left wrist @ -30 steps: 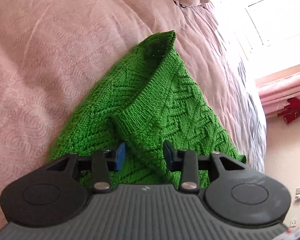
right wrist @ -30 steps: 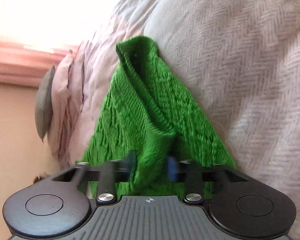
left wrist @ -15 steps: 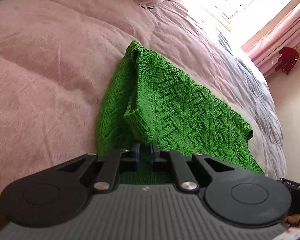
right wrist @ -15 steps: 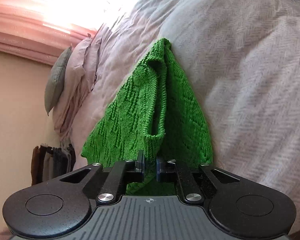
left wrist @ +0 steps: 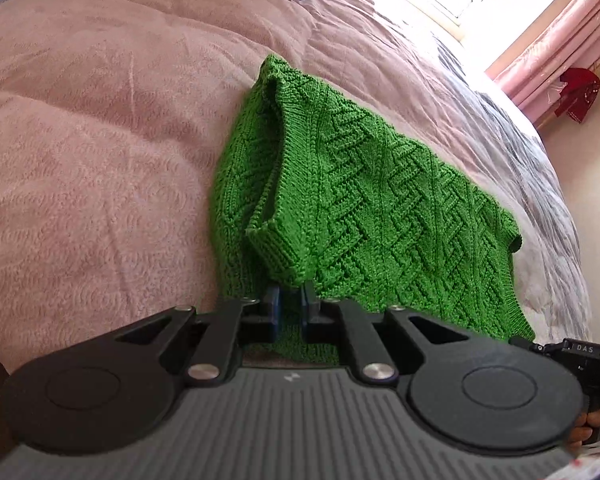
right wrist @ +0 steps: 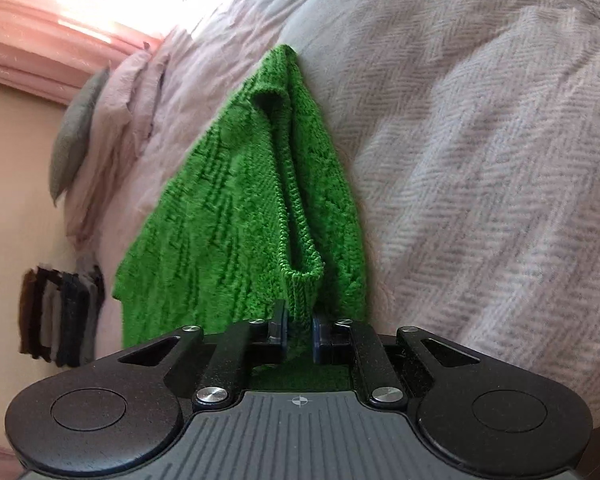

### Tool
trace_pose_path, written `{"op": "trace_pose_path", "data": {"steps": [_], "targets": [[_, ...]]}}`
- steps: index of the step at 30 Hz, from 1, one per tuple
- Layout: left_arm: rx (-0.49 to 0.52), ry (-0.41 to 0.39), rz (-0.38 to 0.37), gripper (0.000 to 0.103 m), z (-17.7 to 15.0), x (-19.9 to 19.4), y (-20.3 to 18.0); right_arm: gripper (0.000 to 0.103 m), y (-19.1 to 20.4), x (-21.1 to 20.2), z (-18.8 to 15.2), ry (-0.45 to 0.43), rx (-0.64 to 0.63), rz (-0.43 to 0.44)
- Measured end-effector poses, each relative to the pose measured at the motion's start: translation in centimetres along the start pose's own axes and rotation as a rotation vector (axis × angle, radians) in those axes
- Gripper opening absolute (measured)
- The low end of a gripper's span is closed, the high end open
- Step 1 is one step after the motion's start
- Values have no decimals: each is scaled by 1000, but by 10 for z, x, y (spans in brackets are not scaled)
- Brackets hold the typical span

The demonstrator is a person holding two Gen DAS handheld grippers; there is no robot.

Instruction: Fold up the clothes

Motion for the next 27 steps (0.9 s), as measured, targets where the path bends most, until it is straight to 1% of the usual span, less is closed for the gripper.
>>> {"op": "trace_pose_path", "data": {"steps": [1, 3, 4, 5, 6, 7, 8, 10, 11, 13, 15, 16, 17, 18, 21, 23, 24, 25, 26, 27], "targets": [[6, 16, 17, 10, -2, 4, 2, 10, -1, 4, -1, 17, -13, -31], [10, 44, 30, 12, -4, 9, 4, 16, 3, 5, 1, 47, -18, -61], [4, 49, 35, 15, -2, 7, 6, 23, 6, 2, 3, 58, -30, -83], [4, 55, 40, 15, -1, 5, 6, 29, 10, -2, 6, 59, -48, -108], [13, 56, 49, 14, 1, 0, 7, 31, 16, -9, 11, 43, -84, -146], [26, 54, 73, 13, 5, -6, 8, 34, 23, -16, 18, 15, -134, -183], [44, 49, 93, 12, 10, -13, 9, 34, 29, -22, 25, -18, -185, -211], [91, 14, 128, 12, 27, -26, 9, 35, 47, -36, 42, -118, -317, -263], [119, -23, 131, 12, 39, -31, 7, 35, 61, -40, 50, -180, -388, -258], [168, -110, 119, 12, 71, -33, -2, 35, 88, -34, 65, -268, -506, -219], [224, -161, 108, 12, 102, -18, -14, 35, 107, -17, 79, -314, -598, -202], [264, -187, 104, 13, 119, -6, -22, 35, 113, -7, 84, -335, -624, -187], [301, -208, 112, 13, 132, 6, -28, 35, 118, 6, 91, -346, -638, -175], [326, -223, 124, 13, 143, 20, -32, 35, 120, 20, 96, -334, -650, -181], [326, -216, 120, 13, 167, 64, -29, 35, 109, 53, 106, -322, -716, -189], [366, -198, 139, 13, 168, 89, -21, 34, 89, 74, 105, -274, -768, -204], [389, -168, 155, 13, 163, 102, -14, 34, 80, 82, 102, -252, -797, -211], [401, -138, 160, 13, 156, 113, -7, 34, 75, 90, 99, -266, -847, -196], [412, -126, 153, 14, 148, 121, -1, 35, 72, 89, 96, -288, -879, -183], [431, -145, 146, 14, 141, 124, 2, 35, 69, 90, 94, -300, -899, -179]]}}
Point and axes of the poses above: each gripper's, at about its wrist camera, not at the fingertips, and x roughly the way its jaws point, y to its left, z to its top, the point moved 8 cm from there along x, roughly the way its jaws point, and after that the axes turned 5 degrees about x, right-handed, at the moved point
